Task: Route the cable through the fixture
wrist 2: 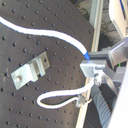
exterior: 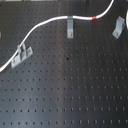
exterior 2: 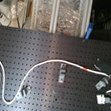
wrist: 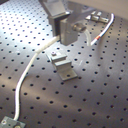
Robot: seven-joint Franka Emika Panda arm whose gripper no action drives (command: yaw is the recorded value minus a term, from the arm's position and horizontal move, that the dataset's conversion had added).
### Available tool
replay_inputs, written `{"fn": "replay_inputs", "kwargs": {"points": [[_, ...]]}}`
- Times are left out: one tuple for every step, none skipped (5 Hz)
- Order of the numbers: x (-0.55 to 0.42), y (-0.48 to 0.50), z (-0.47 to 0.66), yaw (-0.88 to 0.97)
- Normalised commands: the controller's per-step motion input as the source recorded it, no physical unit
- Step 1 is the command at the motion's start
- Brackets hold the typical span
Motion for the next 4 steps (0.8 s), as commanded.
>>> {"fn": "replay_inputs", "kwargs": {"points": [[0.012, 0.026, 0.00, 0.00], [0.054, -0.122, 0.16, -0.04], [-0.284, -0.640, 0.18, 0.10], [-0.018, -0.045, 0.11, 0.01]]}}
